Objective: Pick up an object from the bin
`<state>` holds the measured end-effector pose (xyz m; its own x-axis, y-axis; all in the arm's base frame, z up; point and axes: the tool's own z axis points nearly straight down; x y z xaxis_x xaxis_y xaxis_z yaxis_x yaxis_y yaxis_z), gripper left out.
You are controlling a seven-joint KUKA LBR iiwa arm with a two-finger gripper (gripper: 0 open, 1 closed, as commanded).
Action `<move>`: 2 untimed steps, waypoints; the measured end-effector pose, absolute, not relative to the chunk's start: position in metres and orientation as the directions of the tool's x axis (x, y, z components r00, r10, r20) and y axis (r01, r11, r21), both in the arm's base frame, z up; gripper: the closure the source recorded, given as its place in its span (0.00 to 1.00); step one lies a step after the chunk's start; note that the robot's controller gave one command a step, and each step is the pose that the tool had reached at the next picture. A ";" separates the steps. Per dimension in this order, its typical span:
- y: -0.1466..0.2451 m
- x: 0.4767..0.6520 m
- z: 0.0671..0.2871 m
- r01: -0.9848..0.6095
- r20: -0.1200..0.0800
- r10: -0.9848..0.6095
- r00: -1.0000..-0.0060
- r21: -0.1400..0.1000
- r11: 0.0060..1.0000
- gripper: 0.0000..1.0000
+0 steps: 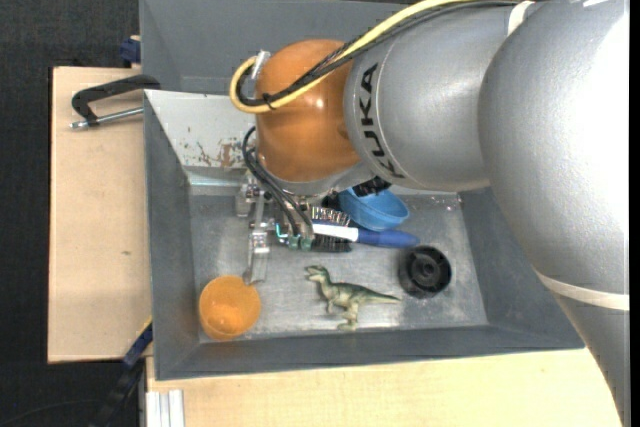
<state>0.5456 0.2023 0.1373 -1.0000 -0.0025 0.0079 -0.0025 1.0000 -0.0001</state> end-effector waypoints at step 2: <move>0.224 0.508 0.076 -0.072 -0.003 -0.072 -0.997 0.004 0.997 1.00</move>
Offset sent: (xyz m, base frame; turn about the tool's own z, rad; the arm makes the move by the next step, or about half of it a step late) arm -0.0382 0.0206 -0.0624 -0.0703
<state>0.5084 0.2241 0.0762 -0.9974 -0.0718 -0.0034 -0.0719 0.9974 0.0035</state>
